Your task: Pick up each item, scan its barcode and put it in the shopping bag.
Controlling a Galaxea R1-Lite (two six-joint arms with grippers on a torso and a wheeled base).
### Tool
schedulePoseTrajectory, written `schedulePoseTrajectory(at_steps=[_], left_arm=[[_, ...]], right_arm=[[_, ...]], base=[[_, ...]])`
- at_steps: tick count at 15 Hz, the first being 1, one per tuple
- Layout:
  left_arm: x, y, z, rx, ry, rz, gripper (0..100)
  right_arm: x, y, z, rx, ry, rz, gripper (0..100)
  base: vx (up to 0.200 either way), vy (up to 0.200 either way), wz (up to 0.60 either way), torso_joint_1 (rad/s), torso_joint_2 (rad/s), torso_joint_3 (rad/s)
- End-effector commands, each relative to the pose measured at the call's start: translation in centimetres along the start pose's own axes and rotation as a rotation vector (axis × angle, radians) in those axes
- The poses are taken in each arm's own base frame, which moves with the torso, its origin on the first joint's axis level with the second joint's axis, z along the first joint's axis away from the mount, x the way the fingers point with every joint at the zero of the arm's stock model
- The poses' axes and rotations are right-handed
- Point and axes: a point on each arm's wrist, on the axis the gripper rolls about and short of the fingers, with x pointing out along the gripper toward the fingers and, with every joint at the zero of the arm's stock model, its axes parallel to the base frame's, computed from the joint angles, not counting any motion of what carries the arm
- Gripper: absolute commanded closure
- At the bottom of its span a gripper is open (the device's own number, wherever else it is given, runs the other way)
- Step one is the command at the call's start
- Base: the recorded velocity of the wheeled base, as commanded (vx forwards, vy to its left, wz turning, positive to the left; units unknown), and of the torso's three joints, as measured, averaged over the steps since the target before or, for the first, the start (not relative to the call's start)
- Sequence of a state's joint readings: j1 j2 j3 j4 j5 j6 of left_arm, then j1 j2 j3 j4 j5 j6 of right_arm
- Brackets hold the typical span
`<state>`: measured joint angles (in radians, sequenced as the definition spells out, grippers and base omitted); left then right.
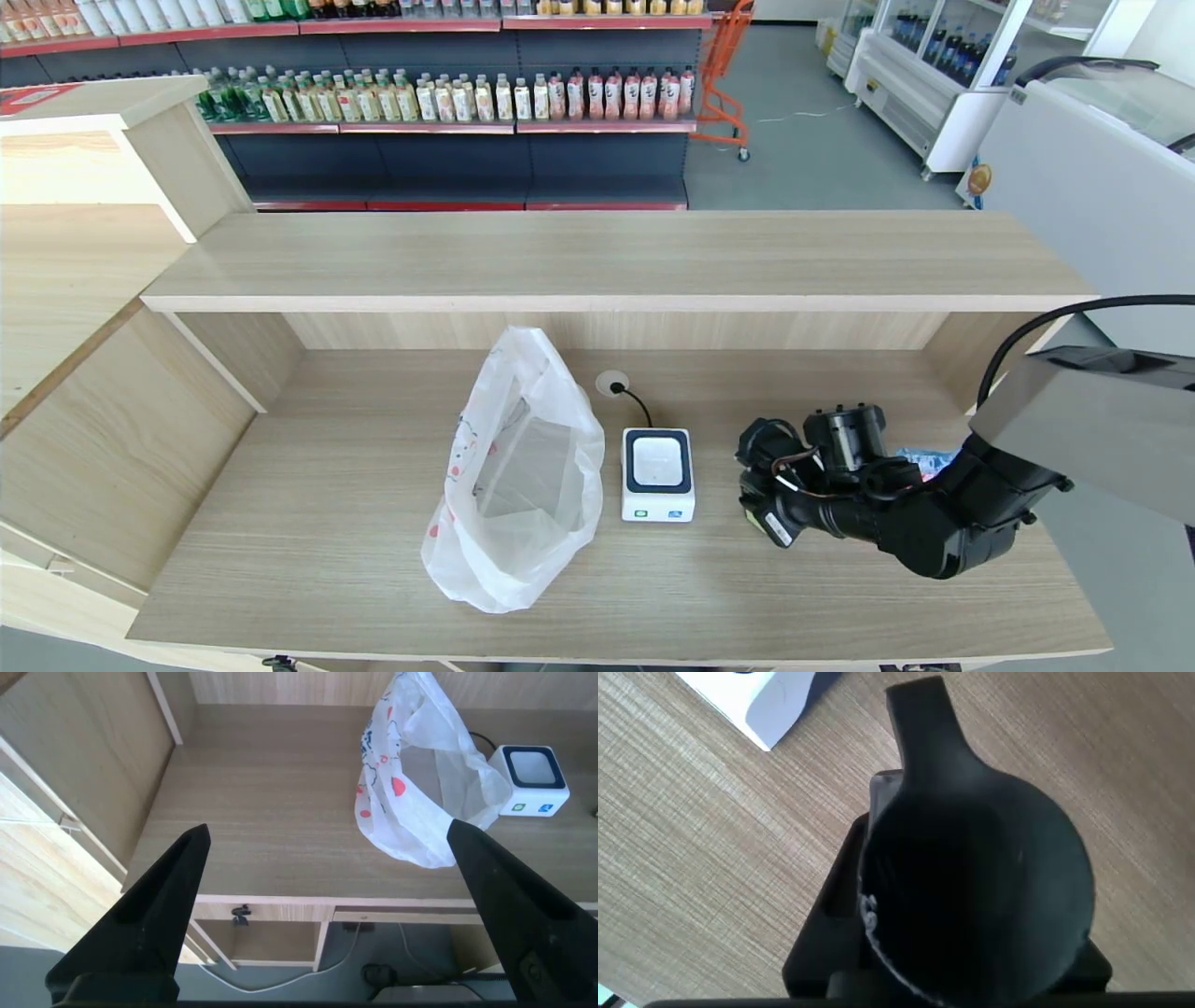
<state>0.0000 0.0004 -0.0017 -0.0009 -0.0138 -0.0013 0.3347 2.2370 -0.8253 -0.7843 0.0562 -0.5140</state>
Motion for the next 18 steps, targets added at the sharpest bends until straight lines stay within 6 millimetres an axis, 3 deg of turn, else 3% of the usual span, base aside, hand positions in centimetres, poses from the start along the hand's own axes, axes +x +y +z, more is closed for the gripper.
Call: schedulePoseTrajectory(at_steps=[1, 3, 6, 8, 9, 12, 14, 15, 17, 18], left_arm=[[0.0, 0.0, 0.0, 0.0, -0.001, 0.0, 0], [0.0, 0.0, 0.0, 0.0, -0.001, 0.0, 0], [0.0, 0.0, 0.0, 0.0, -0.001, 0.0, 0], [0.0, 0.0, 0.0, 0.0, -0.001, 0.0, 0], [0.0, 0.0, 0.0, 0.0, -0.001, 0.0, 0], [0.0, 0.0, 0.0, 0.0, 0.001, 0.0, 0], [0.0, 0.0, 0.0, 0.0, -0.001, 0.0, 0], [0.0, 0.0, 0.0, 0.0, -0.001, 0.0, 0], [0.0, 0.0, 0.0, 0.0, -0.001, 0.0, 0], [0.0, 0.0, 0.0, 0.0, 0.001, 0.0, 0]], right_arm=[[-2.0, 0.1, -0.2, 0.033, -0.049, -0.029, 100], [-5.9, 0.4, -0.6, 0.188, -0.09, -0.052, 100], [-14.3, -0.2, 1.5, 0.246, -0.209, -0.102, 100], [-17.9, -0.7, 2.4, 0.174, -0.261, -0.149, 100], [-18.3, -0.9, 2.4, 0.163, -0.267, -0.162, 100], [-19.8, -2.4, 1.0, -0.215, -0.16, -0.27, 100], [-20.0, -2.9, 0.4, -0.462, -0.156, -0.242, 100], [-19.9, -3.3, 0.0, -0.639, -0.195, -0.2, 100], [-19.9, -4.0, -0.8, -1.221, -0.421, -0.111, 100], [-19.6, -3.8, -0.8, -1.349, -0.481, -0.099, 100]], base=[[0.0, 0.0, 0.0, 0.0, 0.0, 0.0], [0.0, 0.0, 0.0, 0.0, 0.0, 0.0], [0.0, 0.0, 0.0, 0.0, 0.0, 0.0], [0.0, 0.0, 0.0, 0.0, 0.0, 0.0], [0.0, 0.0, 0.0, 0.0, 0.0, 0.0], [0.0, 0.0, 0.0, 0.0, 0.0, 0.0], [0.0, 0.0, 0.0, 0.0, 0.0, 0.0], [0.0, 0.0, 0.0, 0.0, 0.0, 0.0], [0.0, 0.0, 0.0, 0.0, 0.0, 0.0], [0.0, 0.0, 0.0, 0.0, 0.0, 0.0]])
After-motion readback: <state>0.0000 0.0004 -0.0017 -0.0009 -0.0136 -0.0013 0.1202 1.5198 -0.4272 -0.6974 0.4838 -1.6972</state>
